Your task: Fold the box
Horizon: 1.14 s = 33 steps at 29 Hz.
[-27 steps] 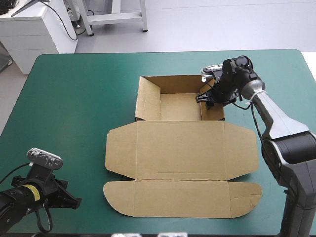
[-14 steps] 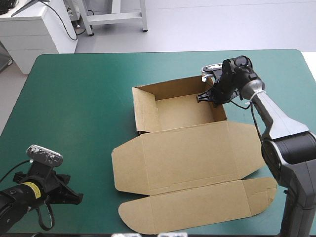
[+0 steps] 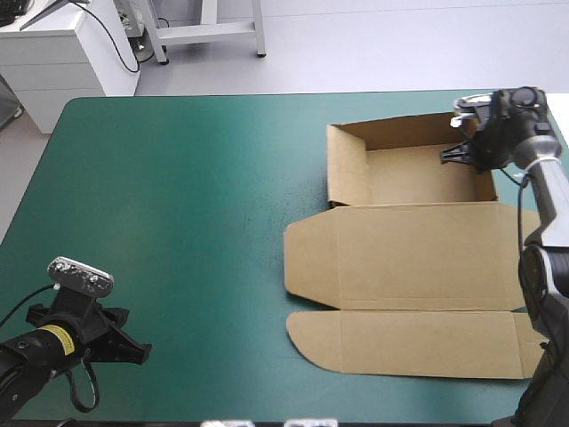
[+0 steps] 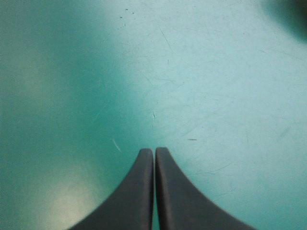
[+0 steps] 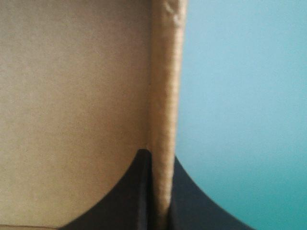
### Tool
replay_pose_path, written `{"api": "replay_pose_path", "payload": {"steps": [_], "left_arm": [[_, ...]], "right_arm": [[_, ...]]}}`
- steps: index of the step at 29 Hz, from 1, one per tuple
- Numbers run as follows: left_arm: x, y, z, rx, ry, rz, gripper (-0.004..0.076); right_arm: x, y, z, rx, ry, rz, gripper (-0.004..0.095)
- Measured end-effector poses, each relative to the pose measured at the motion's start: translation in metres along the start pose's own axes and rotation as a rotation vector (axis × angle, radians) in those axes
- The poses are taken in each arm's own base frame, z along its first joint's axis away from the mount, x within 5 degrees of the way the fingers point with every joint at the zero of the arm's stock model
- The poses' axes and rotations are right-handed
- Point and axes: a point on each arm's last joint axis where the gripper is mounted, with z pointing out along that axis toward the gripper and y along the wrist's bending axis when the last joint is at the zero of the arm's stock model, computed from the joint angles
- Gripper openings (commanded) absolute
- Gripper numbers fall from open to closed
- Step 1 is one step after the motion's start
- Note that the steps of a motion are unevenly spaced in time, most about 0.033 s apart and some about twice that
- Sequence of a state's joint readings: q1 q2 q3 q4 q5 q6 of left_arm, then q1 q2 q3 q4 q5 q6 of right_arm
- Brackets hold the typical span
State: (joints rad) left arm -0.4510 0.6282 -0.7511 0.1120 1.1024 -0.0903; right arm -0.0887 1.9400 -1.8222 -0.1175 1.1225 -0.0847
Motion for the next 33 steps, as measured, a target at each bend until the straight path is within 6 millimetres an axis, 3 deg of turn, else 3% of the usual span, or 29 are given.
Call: {"api": "replay_pose_path", "payload": {"steps": [7,12,18,21,27,29,33], "left_arm": [[0.0,0.0,0.0,0.0,0.0,0.002,-0.0008],[0.0,0.0,0.0,0.0,0.0,0.002,-0.0008],[0.0,0.0,0.0,-0.002,0.0,0.003,-0.0008],[0.0,0.002,0.0,-0.018,-0.001,0.013,-0.0008],[0.002,0.004,0.0,-0.045,0.024,0.026,-0.0008],[0.002,0.004,0.0,-0.046,0.027,0.026,-0.0008],[0.002,0.004,0.0,-0.046,0.022,0.027,-0.0008]], "right_arm": [[0.022,-0.097,0.005,0.103,-0.011,0.2,-0.0021],[0.035,-0.133,0.004,0.145,-0.019,0.276,-0.0021],[0.039,-0.146,0.004,0.165,-0.031,0.278,0.002],[0.039,-0.147,0.004,0.168,-0.037,0.275,0.0177],[0.039,-0.149,0.003,0.184,-0.044,0.264,0.0714],[0.039,-0.149,0.003,0.185,-0.045,0.264,0.0773],[0.039,-0.149,0.003,0.182,-0.046,0.264,0.0763]]}}
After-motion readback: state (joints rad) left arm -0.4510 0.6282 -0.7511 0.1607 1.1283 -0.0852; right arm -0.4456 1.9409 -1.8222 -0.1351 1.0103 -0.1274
